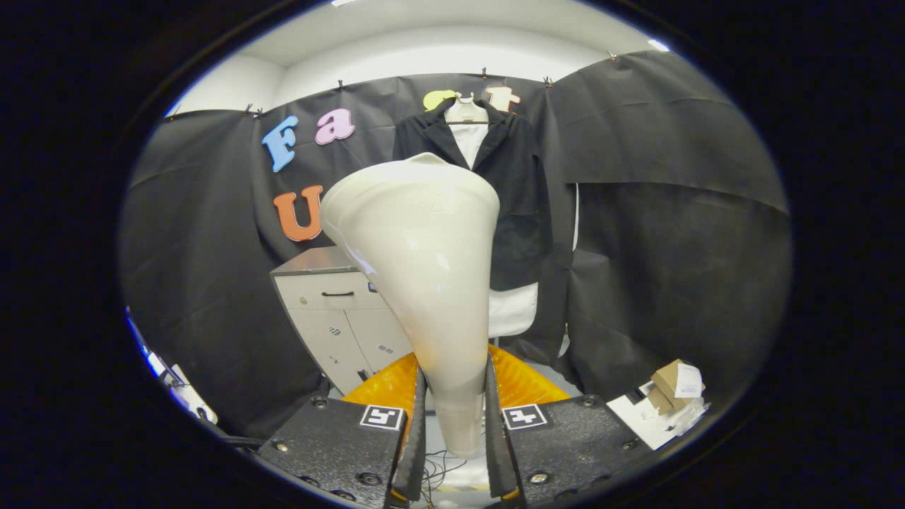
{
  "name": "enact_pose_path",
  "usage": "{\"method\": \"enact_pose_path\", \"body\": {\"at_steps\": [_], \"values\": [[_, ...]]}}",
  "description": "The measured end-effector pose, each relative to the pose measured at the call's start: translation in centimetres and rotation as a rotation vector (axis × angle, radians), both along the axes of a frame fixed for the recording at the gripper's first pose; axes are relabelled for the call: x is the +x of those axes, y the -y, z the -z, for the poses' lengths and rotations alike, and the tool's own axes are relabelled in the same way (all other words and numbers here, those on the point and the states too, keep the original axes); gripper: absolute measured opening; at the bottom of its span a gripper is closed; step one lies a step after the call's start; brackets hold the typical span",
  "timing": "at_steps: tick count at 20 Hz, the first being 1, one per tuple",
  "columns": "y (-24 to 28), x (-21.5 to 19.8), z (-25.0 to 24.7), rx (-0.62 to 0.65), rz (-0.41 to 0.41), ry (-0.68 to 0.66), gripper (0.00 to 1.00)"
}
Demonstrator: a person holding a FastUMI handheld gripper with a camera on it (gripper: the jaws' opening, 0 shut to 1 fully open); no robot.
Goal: Iron the clothes twice with a garment steamer, once on the left side and once on the right side.
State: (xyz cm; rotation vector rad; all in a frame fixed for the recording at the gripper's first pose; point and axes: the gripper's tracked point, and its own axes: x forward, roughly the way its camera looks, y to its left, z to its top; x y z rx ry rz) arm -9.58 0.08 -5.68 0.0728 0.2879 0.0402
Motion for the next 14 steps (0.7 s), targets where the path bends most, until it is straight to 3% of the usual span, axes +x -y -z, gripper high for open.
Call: {"method": "enact_pose_path", "body": {"at_steps": [14], "values": [[-0.72,-0.53,-0.31,0.008,0.0,0.011,0.38]]}}
